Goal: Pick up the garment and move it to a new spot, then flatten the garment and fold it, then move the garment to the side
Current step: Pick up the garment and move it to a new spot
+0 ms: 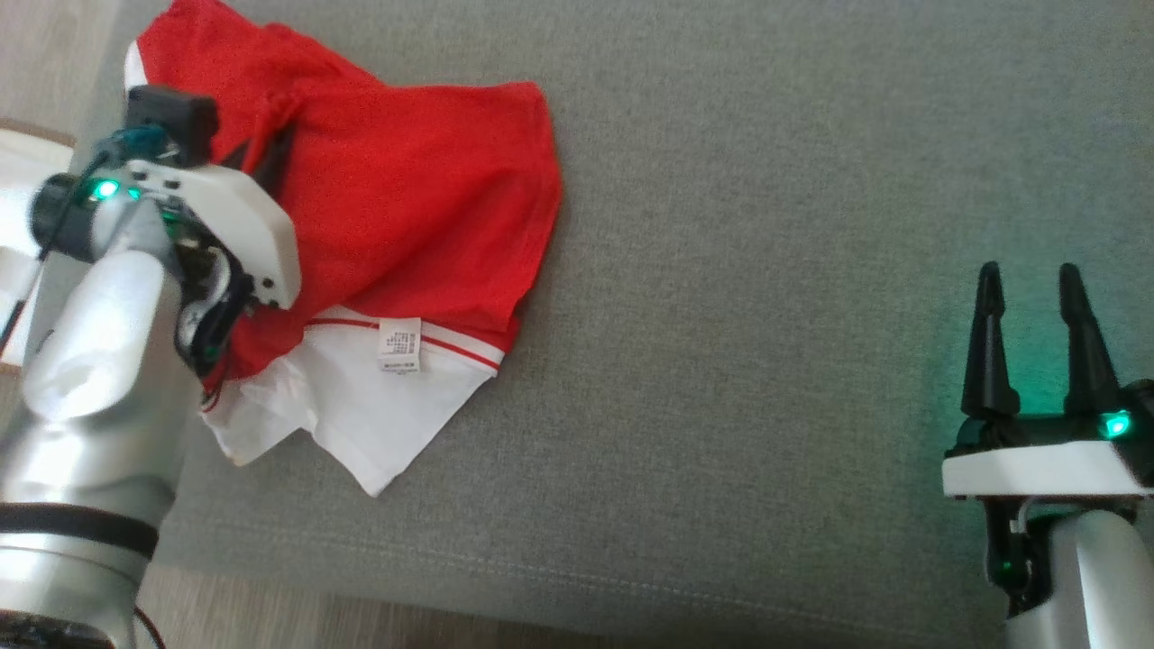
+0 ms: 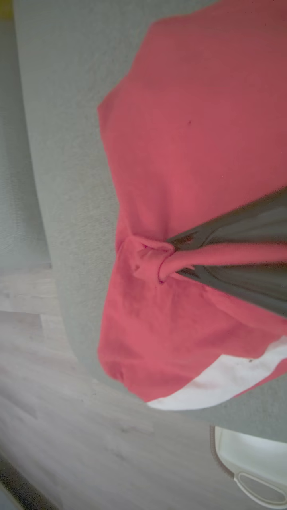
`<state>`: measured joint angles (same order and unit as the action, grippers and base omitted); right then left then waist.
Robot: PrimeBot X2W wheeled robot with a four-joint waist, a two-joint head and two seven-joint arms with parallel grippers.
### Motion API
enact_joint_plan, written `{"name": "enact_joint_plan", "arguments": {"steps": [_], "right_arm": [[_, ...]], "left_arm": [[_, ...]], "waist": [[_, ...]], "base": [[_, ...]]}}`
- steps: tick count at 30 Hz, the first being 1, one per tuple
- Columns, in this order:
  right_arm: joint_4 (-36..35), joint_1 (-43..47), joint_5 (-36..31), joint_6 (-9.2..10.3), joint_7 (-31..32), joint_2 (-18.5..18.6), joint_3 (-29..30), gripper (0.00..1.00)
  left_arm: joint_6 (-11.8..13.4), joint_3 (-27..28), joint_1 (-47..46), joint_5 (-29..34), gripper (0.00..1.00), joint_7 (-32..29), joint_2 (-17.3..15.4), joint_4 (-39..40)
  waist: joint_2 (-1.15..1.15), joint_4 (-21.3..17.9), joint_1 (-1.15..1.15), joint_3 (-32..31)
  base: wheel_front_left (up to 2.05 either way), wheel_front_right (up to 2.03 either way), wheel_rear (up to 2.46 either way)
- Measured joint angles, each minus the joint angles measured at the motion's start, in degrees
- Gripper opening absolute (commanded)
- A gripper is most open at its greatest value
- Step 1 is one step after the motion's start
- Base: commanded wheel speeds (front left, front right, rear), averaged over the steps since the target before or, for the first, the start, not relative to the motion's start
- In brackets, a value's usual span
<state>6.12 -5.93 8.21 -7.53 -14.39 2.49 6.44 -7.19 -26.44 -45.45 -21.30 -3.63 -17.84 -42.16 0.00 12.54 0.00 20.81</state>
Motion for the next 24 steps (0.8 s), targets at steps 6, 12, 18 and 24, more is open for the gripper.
{"name": "enact_joint_plan", "arguments": {"steps": [6,12,18,24], "right_arm": [[1.87,0.02,1.90,0.00,-0.01,0.00,-1.11,1.00],[3.24,0.79,4.17,0.00,-0.01,0.00,-2.25,1.00],[4.21,0.93,5.52,0.00,-0.01,0.00,-3.37,1.00],[4.35,0.91,6.53,0.00,-0.01,-0.02,-4.66,1.00]], "left_arm": [[1.92,1.70,0.44,-0.08,0.00,4.44,-1.85,3.91],[5.94,4.79,1.43,-0.75,0.00,7.89,-3.35,14.06],[8.58,4.92,5.50,-1.63,0.00,8.76,-2.90,24.08],[9.29,2.45,6.59,-1.63,0.00,6.77,-0.41,30.75]], "waist": [[0.00,-0.57,0.00,-4.16],[0.00,-1.26,0.00,-8.58],[0.00,-2.08,0.00,-11.90],[0.00,-4.84,0.00,-12.88]], "base": [[0.00,0.00,0.00],[0.00,0.00,0.00],[0.00,0.00,0.00],[0.00,0.00,0.00]]}}
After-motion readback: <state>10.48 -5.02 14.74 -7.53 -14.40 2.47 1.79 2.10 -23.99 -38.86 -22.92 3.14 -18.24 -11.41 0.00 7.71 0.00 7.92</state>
